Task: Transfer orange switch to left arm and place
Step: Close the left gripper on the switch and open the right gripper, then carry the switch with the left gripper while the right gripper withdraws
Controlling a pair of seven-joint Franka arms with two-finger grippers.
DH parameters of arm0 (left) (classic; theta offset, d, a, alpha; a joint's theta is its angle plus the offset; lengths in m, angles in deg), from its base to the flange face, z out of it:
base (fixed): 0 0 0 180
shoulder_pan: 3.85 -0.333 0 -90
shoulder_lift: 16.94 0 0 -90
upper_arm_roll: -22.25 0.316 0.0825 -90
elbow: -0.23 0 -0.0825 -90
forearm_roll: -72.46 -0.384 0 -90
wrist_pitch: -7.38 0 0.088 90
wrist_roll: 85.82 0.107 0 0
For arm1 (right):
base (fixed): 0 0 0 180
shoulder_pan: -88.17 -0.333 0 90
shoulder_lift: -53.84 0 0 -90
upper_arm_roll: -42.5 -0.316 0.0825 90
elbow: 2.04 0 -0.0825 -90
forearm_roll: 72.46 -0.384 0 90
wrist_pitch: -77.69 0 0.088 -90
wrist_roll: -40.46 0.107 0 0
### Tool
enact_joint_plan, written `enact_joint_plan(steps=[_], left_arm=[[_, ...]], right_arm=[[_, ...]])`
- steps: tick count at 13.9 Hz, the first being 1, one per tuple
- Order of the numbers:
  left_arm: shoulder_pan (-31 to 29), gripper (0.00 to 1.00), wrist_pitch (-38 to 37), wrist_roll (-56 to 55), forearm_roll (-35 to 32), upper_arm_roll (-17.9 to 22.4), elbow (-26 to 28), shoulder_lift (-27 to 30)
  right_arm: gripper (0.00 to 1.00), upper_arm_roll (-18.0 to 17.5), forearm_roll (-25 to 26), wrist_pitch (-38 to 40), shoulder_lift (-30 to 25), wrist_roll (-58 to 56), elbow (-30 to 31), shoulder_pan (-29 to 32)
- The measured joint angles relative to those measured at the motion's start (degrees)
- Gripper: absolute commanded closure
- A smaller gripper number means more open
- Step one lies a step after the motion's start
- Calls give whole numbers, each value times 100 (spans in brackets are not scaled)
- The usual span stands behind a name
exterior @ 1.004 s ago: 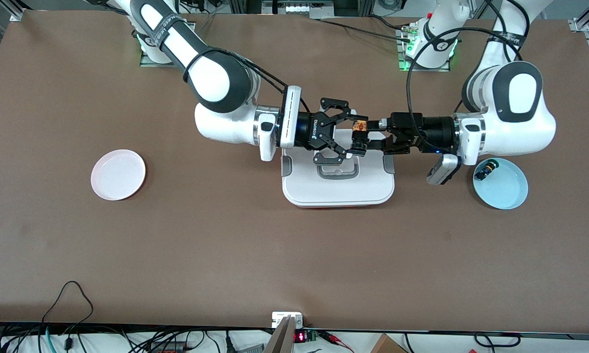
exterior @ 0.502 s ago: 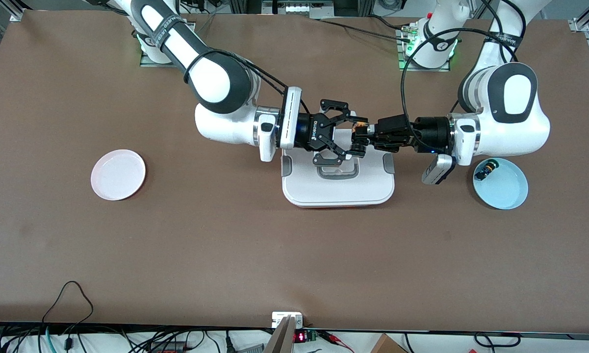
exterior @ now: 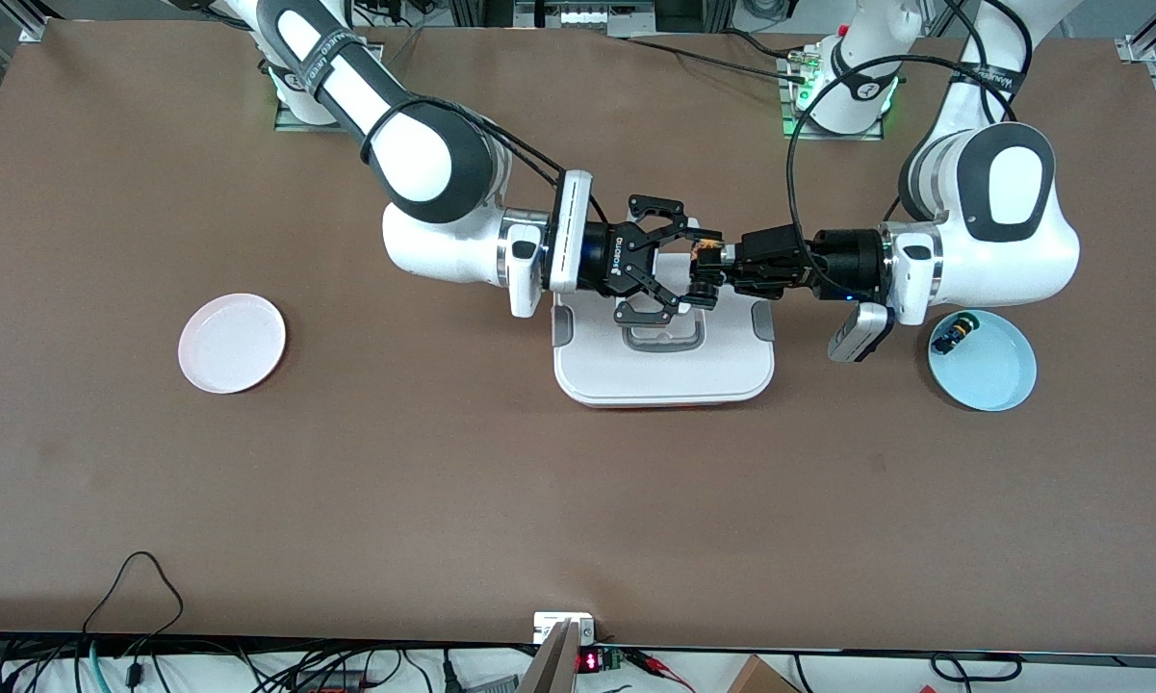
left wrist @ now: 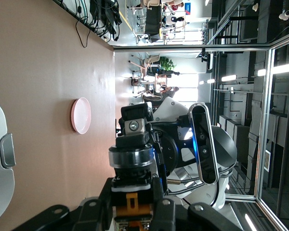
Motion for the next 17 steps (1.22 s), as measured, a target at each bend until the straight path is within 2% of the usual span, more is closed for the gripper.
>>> enact_joint_plan(steps=[7, 9, 10, 13, 17], left_arm=[[9, 76, 14, 0, 0, 8, -15, -1], [7, 84, 90, 1, -81, 30, -67, -5], [3, 84, 112, 2, -280, 50, -133, -7], [-124, 84, 34, 3, -1388, 85, -342, 7], [-447, 86, -474, 4, -3490, 107, -774, 11]], right_arm=[[0, 20, 0, 24, -4, 125, -51, 68], [0, 20, 39, 67, -8, 125, -52, 126], [0, 24, 84, 144, -9, 125, -55, 181], [0, 65, 303, 599, -8, 125, -80, 603], [0, 71, 996, 1358, -6, 403, -79, 1117]])
